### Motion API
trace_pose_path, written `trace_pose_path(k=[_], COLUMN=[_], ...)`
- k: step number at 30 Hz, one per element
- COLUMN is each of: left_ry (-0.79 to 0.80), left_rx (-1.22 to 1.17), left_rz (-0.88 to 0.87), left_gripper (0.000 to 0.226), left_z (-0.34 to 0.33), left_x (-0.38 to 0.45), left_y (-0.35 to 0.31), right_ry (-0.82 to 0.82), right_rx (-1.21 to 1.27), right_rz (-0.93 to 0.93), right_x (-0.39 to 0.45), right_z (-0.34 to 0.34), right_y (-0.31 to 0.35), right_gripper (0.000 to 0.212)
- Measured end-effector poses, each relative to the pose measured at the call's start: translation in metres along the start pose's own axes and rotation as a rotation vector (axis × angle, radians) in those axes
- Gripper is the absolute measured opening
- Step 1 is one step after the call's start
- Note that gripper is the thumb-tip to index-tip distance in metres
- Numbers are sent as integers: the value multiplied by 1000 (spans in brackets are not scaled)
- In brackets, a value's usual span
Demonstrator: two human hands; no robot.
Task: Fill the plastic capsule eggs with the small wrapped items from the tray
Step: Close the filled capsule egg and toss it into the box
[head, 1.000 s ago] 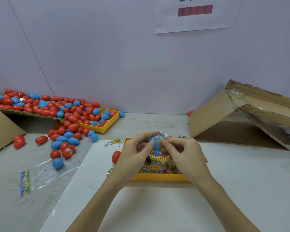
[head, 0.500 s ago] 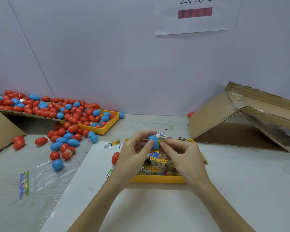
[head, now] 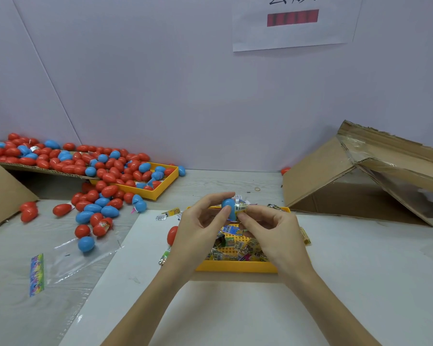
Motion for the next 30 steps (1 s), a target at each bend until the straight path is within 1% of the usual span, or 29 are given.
trace_pose_path(k=[10, 12, 14, 15, 17, 19, 21, 23, 27, 30], left_ry=[-9, -1, 41, 70, 104, 74, 14, -13, -1, 22], left_rx=[-19, -33, -32, -10, 110, 244, 301, 367, 552, 625], left_rz=[-58, -76, -100, -121, -195, -283, -353, -429, -595, -649], left_gripper=[28, 32, 41, 47, 59, 64, 61, 58, 57, 56], left_z=[1, 0, -1, -2, -4, -5, -3, -1, 0, -2], left_x=[0, 0, 0, 0, 0, -1, -3, -5, -6, -6], left_y=[-2, -2, -2, -3, -6, -10, -13, -17, -24, -24], right_ry=[-3, -2, 0, 5, 39, 101, 153, 183, 248, 296], right_rx=[13, 39, 92, 129, 205, 253, 307, 359, 426, 479], right_rz=[-33, -58, -108, -143, -217, -288, -360, -434, -524, -579], right_x=[-2, -2, -2, -2, -2, -3, -4, -6, -9, -10], right_z=[-1, -1, 0, 1, 2, 0, -2, -3, -7, -10], right_y=[2, 1, 0, -1, -2, -3, -5, -6, -6, -6], right_gripper=[15, 15, 16, 16, 17, 19, 20, 20, 21, 22])
Point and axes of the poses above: each hand's wrist, its own x-axis towards the middle knuckle, its own z-axis out of the back of the hand, y = z × x, the point moved 6 cm from there along x, towards the middle knuckle, and after that the axes turned 1 degree about z, right-handed, at the moved point
